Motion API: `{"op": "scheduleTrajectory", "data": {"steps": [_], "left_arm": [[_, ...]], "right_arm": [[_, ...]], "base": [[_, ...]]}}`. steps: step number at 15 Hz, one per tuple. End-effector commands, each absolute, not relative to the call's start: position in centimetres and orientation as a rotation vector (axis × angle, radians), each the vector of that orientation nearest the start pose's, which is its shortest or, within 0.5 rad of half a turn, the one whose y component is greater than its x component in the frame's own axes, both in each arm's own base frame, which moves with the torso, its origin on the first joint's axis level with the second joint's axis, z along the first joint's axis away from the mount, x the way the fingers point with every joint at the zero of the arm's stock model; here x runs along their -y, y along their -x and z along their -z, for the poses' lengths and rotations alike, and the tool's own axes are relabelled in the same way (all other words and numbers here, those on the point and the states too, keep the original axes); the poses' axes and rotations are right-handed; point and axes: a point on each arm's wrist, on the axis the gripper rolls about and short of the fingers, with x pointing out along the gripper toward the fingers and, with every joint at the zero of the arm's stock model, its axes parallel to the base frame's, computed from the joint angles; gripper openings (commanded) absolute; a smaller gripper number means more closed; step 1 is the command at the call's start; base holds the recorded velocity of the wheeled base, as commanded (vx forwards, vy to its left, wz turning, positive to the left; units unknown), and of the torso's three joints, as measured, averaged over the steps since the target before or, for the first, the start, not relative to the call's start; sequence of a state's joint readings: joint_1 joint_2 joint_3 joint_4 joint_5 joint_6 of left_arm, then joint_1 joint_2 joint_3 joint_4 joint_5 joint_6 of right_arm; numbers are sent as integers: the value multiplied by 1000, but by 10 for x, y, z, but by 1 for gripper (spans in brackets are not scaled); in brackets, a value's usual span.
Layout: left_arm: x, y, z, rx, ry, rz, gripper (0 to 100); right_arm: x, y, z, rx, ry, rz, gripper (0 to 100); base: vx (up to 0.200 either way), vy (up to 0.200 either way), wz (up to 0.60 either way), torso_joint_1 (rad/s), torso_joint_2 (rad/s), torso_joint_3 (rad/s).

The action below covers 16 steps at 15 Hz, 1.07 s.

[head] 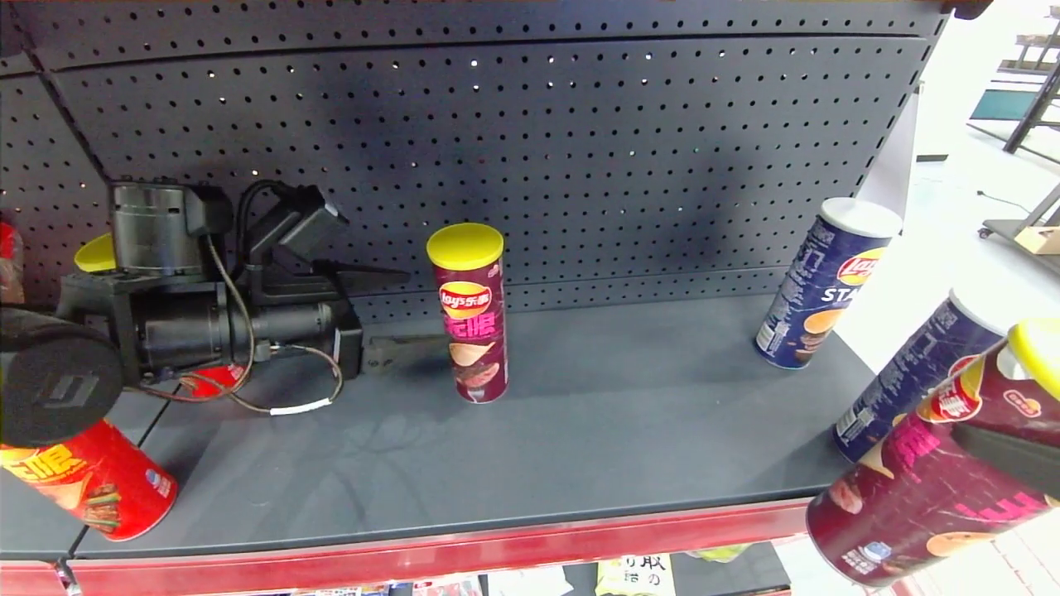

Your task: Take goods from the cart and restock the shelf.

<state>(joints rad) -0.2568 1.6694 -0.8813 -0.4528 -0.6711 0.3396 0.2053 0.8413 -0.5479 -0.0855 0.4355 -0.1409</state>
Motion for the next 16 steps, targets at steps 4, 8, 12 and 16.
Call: {"op": "scheduleTrajectory", "data": {"steps": [4,8,12,16], "left_arm": [[96,-312,-193,-180,-233,967,100],[101,-322,-199,-150,-231,981,100],[118,-329,-202,-134,-212,1041,100],[122,-340,-195,-145,-210,1045,100]], "right_arm": [[-27,-83,-223,-168,111,-653,0],[-27,-84,-222,-173,110,-653,0],[-27,-84,-222,-176,110,-651,0],[-28,-87,-223,-181,109,-652,0]], "base": [[0,0,0,0,0,0],[0,0,0,0,0,0],[0,0,0,0,0,0],[0,0,0,0,0,0]]}}
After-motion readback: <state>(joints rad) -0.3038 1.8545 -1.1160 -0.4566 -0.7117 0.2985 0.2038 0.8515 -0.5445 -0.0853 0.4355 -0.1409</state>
